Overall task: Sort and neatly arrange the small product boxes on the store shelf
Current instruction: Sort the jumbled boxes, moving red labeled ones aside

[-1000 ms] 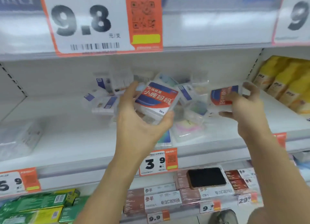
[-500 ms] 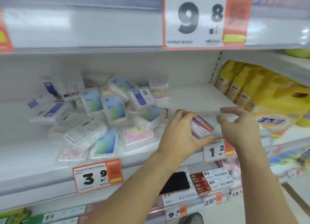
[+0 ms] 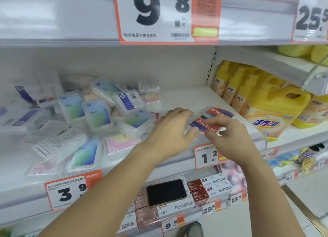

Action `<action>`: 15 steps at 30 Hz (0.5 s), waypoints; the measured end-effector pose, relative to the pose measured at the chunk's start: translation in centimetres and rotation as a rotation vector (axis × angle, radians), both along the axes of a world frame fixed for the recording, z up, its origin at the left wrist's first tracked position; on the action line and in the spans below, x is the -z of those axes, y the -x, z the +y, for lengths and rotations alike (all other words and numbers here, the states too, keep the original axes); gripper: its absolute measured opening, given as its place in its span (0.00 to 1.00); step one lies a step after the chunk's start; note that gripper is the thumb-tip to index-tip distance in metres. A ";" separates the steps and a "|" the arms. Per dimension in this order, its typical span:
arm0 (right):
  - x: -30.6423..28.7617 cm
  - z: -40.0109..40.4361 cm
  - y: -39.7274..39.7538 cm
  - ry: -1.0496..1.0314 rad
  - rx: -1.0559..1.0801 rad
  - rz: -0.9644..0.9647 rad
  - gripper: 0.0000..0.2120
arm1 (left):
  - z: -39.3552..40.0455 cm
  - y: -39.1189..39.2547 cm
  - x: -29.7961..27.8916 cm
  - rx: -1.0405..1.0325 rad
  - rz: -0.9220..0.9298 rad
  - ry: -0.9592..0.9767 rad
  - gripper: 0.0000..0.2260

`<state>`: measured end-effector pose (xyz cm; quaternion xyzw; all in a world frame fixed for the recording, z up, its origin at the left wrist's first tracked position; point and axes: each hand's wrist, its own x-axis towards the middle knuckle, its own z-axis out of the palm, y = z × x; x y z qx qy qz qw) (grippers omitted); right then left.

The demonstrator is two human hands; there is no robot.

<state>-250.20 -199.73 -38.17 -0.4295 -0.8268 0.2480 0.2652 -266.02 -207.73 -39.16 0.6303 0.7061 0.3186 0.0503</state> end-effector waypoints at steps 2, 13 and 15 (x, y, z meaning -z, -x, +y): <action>-0.1 -0.6 1.5 -0.078 0.006 0.055 0.13 | -2.8 2.1 -1.1 -0.114 0.017 -0.144 0.11; 1.0 -6.0 15.7 0.055 -0.048 -0.036 0.26 | -15.7 15.2 -0.7 -0.637 0.198 0.424 0.30; 0.5 -5.5 15.7 0.252 -0.119 -0.189 0.24 | -16.8 15.8 -0.5 -0.597 0.153 0.429 0.29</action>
